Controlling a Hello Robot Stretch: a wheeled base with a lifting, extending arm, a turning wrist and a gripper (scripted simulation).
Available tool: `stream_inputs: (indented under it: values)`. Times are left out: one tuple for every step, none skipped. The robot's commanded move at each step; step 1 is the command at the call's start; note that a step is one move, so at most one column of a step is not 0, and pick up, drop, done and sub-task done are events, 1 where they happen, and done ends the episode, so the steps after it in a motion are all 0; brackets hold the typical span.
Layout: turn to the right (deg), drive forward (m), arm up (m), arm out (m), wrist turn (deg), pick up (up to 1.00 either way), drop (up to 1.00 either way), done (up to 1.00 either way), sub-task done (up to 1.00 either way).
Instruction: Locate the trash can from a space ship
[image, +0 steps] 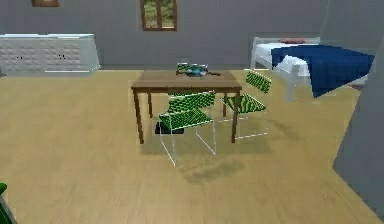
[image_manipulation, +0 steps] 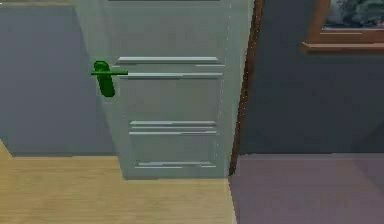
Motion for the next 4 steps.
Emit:
stream_inputs:
  values:
    - [0.0, 0.65, 0.00, 0.00, 0.0, 0.00, 0.00, 0.00, 0.00]
    - [-45.0, 0.00, 0.00, 0.00, 0.0, 0.00, 0.00, 0.00, 0.00]
    - [-3.0, 0.00, 0.00, 0.00, 0.0, 0.00, 0.00, 0.00, 0.00]
    - [0.0, 0.45, 0.00, 0.00, 0.0, 0.00, 0.00, 0.00, 0.00]
